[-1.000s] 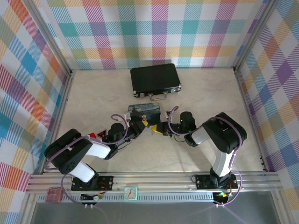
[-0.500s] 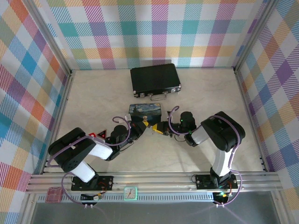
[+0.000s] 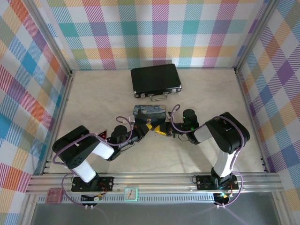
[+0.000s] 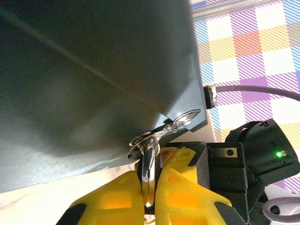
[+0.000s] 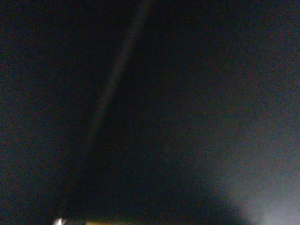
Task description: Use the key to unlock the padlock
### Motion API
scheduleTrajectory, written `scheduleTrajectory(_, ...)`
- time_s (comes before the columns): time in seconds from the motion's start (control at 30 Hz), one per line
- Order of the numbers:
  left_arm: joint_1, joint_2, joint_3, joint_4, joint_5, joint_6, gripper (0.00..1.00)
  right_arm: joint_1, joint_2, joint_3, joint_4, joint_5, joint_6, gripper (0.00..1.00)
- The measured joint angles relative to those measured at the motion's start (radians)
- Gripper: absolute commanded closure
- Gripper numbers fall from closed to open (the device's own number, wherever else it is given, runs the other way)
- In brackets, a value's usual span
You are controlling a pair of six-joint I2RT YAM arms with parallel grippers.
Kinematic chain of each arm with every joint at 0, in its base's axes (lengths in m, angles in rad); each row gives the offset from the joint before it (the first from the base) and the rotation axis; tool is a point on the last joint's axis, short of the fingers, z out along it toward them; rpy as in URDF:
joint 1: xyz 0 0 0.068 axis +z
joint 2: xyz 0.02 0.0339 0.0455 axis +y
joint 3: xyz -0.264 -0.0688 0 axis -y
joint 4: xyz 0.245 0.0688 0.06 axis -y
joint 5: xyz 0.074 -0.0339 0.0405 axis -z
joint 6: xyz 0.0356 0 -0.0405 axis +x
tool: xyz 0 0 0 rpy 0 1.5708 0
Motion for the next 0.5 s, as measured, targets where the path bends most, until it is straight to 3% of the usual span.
scheduleTrajectory(0.17, 0.005, 0.000, 0.003, 0.002, 0.007, 0.042, 1.00, 0.010, -0.005, -0.027, 0.057, 0.038, 0.135, 1.00)
scheduleTrajectory(0.33, 0.007, 0.000, 0.004, 0.037, 0.032, 0.118, 1.00, 0.017, -0.008, -0.075, 0.208, 0.056, 0.478, 1.00)
scheduleTrajectory(0.5, 0.026, -0.006, 0.005, 0.114, 0.029, 0.185, 1.00, 0.046, -0.088, -0.074, 0.208, 0.127, 0.738, 1.00)
